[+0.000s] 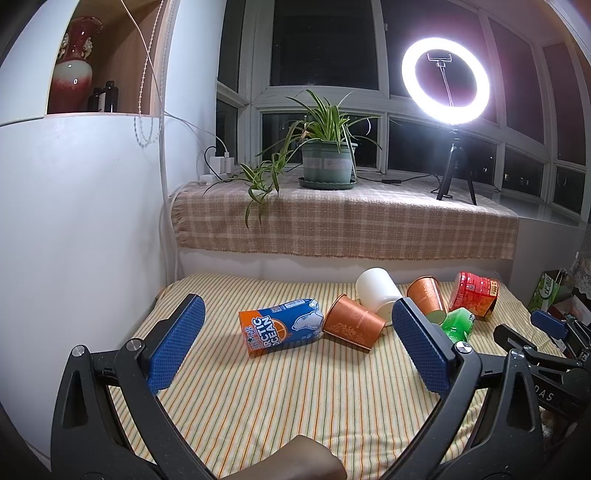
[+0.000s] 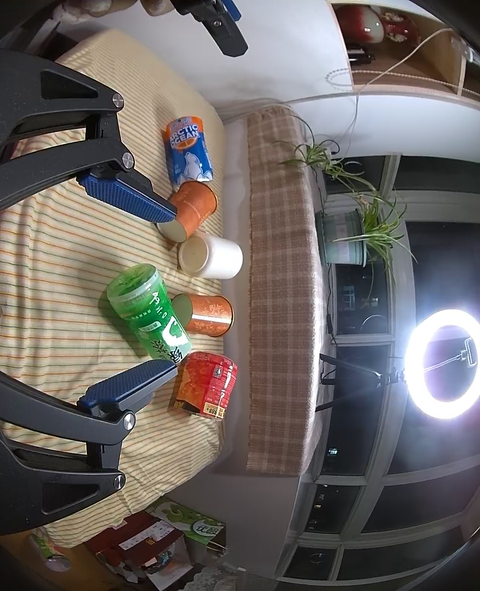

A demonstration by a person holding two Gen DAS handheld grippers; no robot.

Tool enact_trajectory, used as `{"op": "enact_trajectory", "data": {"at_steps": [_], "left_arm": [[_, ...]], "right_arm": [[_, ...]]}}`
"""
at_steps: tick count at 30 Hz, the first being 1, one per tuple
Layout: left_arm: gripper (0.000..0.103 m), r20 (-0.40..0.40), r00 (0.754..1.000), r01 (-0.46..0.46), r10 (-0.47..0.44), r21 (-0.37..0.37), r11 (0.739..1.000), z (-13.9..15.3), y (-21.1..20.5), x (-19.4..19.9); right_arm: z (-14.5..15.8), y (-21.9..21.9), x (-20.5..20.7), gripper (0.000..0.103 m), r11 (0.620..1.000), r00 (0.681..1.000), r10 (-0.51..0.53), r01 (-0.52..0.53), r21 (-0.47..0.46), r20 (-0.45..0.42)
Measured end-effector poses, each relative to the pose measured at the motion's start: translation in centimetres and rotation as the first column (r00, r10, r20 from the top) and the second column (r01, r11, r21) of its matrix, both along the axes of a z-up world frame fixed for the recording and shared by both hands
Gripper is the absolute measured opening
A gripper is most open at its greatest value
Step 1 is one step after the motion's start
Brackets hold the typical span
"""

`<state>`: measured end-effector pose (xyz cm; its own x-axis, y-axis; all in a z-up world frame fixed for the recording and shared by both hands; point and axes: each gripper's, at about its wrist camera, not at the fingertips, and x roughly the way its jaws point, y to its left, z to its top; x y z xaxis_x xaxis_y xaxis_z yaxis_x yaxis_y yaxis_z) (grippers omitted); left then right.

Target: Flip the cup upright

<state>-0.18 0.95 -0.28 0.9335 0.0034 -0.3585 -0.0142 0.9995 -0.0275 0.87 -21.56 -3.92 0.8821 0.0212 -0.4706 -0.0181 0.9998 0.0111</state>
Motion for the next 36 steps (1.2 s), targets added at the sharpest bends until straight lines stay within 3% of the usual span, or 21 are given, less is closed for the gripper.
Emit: {"op": "enact_trajectory", "data": {"at_steps": [36], "left_arm": [[0.103,-0.001,1.000,-0.002,0.002,0.004,1.000,0.3,-0.8,-0.1]], "right_arm": [[-0.3,0.2,0.3,0.077,1.000,1.000,0.006,-0.006,-0.010,-0.010]]}}
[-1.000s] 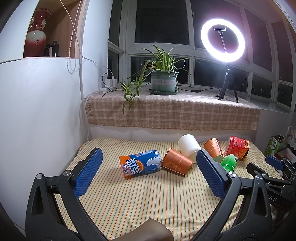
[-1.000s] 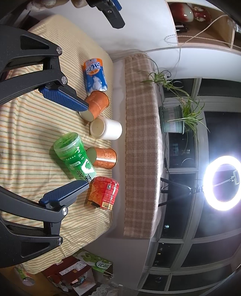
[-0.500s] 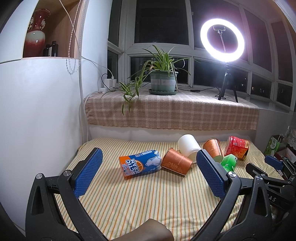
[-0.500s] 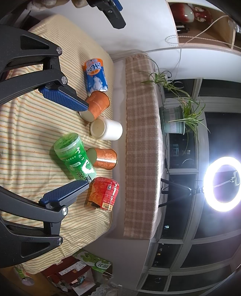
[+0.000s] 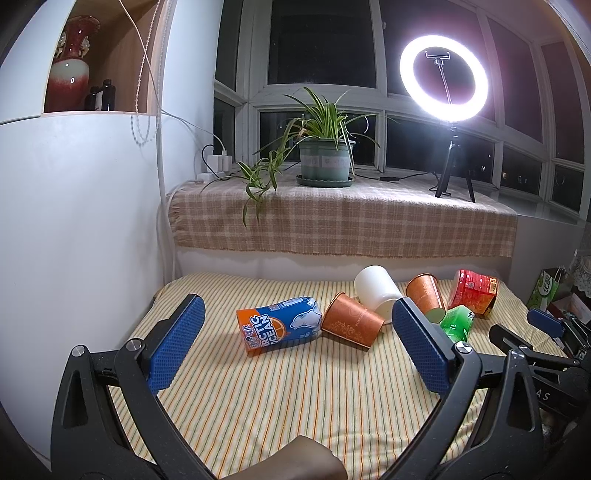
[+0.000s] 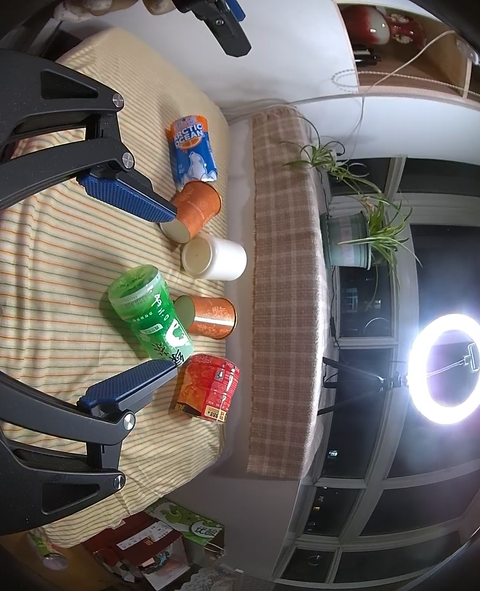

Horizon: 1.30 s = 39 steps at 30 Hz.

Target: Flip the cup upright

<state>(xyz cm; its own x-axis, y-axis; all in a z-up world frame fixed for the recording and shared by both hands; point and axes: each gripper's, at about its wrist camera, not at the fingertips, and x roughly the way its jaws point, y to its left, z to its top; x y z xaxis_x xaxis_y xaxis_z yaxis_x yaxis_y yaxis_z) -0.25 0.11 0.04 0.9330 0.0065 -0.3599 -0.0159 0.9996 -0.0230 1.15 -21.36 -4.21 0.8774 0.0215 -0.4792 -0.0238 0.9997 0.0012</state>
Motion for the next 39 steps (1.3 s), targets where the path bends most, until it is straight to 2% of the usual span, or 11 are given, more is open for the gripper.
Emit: {"op": "enact_trajectory", "data": {"at_steps": [12,23,31,39], "left_arm": [[0.103,-0.006,1.000,0.000,0.000,0.000,1.000,-0.3,-0.2,0.1],[0.103,-0.032,0.999,-0.009,0.009,0.001,1.000,-1.6,0.3,1.3],[0.103,-0.067,0.998,-0.020,0.021,0.006,1.000,-2.4,0.8,1.8],[0.103,-0.107,0.993,-0.038,0.039,0.006,0.999,-3.6,2.0,2.0]], "right_arm": [[-0.3,0.0,0.9,0.077,1.000,1.000,0.008,-0.008,-0.001,-0.010],[-0.3,-0.4,3.4,0.077,1.000,0.999,0.022,-0.022,0.004,-0.039],[-0.5,-2.1,7.7,0.077,0.997,0.992,0.060,-0.054,0.062,-0.111],[-1.5,-4.0,13.4,0.077,0.989,0.971,0.095,-0.068,0.128,-0.220]]}}
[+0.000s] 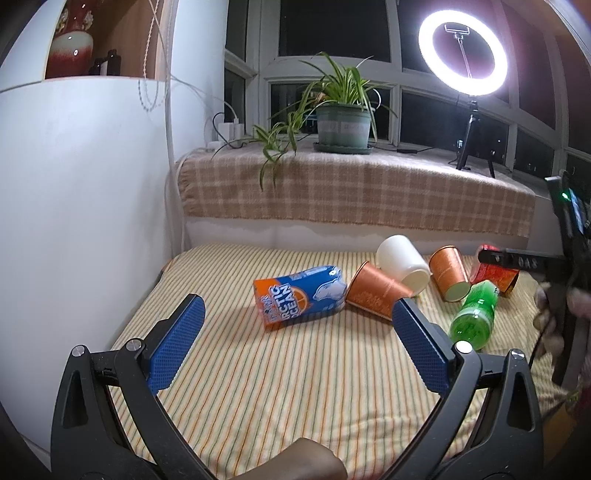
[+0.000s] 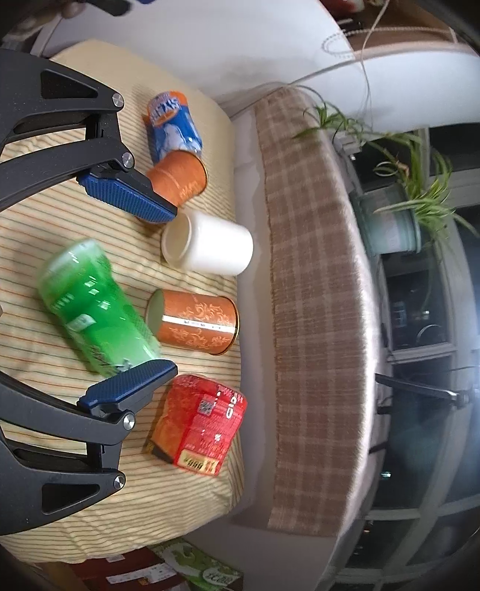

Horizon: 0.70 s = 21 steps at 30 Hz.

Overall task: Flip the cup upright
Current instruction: 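Move the right gripper to the orange patterned cup and close on it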

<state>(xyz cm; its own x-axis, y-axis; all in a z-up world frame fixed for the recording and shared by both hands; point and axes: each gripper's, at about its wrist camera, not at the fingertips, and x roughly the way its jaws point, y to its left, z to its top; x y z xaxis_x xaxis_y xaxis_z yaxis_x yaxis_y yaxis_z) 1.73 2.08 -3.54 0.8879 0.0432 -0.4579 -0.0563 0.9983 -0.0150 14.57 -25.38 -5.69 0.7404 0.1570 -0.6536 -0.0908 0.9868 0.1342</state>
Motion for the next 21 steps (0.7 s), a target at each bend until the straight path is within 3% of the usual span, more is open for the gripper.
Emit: {"op": "enact_trajectory", "data": {"at_steps": [7,21], "left_arm": [[0.103,-0.018,0.999,-0.029,0.029,0.002,1.000,-0.9,1.1,-0.2],[0.103,-0.043,0.997,-0.061,0.060,-0.021,0.998,-1.4,3.0,-0.6]], "right_arm": [[-1.5,-1.5,5.2,0.077,0.997,0.990,0.018,-0.007,0.081,-0.140],[-4.1,-1.0,11.0,0.071,0.998,0.954,0.032,-0.014,0.063,-0.299]]}}
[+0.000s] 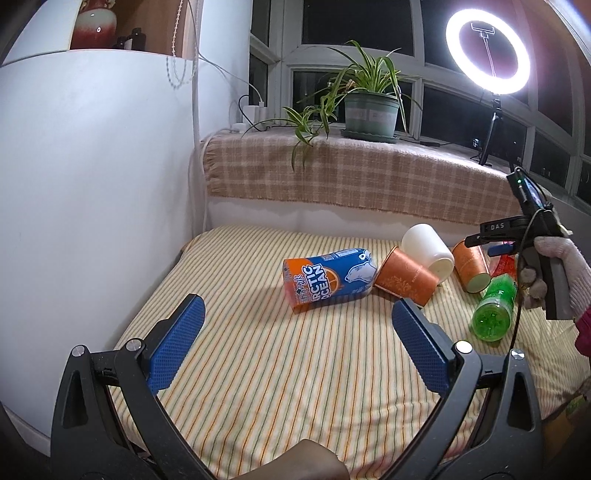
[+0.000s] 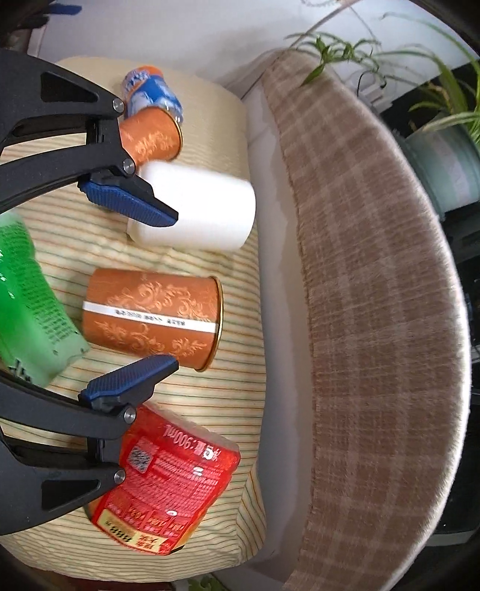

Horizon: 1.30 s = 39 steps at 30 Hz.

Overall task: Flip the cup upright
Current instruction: 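Move the right gripper to the orange patterned cup and close on it, then lift the orange cup off the bed with the right gripper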

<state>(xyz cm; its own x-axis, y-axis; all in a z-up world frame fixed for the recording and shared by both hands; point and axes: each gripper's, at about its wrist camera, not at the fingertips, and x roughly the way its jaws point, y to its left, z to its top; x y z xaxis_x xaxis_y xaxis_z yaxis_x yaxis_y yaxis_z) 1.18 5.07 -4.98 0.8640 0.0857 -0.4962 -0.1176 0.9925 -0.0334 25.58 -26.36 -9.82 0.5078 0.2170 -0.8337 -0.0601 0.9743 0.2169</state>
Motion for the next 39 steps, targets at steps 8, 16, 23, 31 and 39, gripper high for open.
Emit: {"op": "enact_trajectory", "data": {"at_steps": [8,16,23,31,39], "left_arm": [[0.103,0.000,1.000,-0.007,0.007,-0.007,1.000,0.0,0.4,0.0],[0.103,0.001,1.000,-0.008,0.008,-0.008,1.000,0.0,0.5,0.0],[0.103,0.002,1.000,-0.010,0.010,-0.006,1.000,0.1,0.5,0.1],[0.103,0.007,1.000,-0.009,0.009,-0.004,1.000,0.4,0.5,-0.2],[0.103,0.028,1.000,-0.010,0.011,-0.007,1.000,0.9,0.4,-1.2]], "right_arm": [[-1.4,0.3,1.5,0.071,0.998,0.999,-0.009,0.006,-0.062,-0.047],[-2.6,0.9,2.5,0.067,0.995,0.997,-0.011,0.003,-0.096,-0.081],[-2.8,1.1,2.6,0.062,0.995,0.997,-0.017,0.010,-0.097,-0.074],[-0.1,0.8,1.0,0.062,0.997,1.000,-0.014,0.014,-0.072,0.004],[3.2,1.6,-2.8,0.062,1.000,0.995,0.016,-0.017,0.002,0.098]]}}
